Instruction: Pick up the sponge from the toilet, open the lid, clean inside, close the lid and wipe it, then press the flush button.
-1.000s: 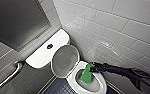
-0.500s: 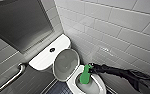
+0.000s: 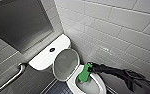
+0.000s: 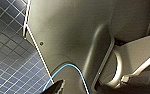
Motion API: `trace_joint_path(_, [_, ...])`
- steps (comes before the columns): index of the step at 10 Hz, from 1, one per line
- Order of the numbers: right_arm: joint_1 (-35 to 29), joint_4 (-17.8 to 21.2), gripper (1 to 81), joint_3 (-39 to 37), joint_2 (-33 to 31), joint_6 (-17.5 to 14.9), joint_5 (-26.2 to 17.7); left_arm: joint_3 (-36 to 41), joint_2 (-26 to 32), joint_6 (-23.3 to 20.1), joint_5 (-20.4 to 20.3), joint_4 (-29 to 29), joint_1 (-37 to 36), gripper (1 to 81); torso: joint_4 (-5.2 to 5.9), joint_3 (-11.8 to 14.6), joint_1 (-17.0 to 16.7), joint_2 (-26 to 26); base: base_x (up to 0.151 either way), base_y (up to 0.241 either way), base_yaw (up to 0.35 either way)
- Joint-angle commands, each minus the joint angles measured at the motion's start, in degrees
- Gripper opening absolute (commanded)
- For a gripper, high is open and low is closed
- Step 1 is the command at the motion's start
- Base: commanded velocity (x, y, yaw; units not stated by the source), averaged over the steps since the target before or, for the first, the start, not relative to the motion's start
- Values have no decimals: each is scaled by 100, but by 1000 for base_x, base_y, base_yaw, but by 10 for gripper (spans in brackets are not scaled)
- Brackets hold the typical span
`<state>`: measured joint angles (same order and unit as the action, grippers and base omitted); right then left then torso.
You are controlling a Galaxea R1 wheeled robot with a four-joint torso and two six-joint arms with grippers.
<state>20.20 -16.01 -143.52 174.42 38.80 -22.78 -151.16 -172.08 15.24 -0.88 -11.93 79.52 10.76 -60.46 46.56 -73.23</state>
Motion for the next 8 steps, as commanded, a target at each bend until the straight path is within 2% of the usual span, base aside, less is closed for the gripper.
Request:
trace_joint_path(1, [-829, -61, 10, -79, -28, 84, 11, -10, 33, -12, 483, -45, 139, 811, 0, 0, 0, 0, 0, 0, 0])
trace_joint_path(4, [-574, -52, 10, 44, -353, 75, 2, -10, 24, -12, 483, -46, 139, 811, 0, 0, 0, 0, 0, 0, 0])
trace_joint_path(8, [-485, -87, 10, 1644, -1539, 128, -42, -10, -55, -109, 492, -46, 139, 811, 0, 0, 0, 0, 0, 0, 0])
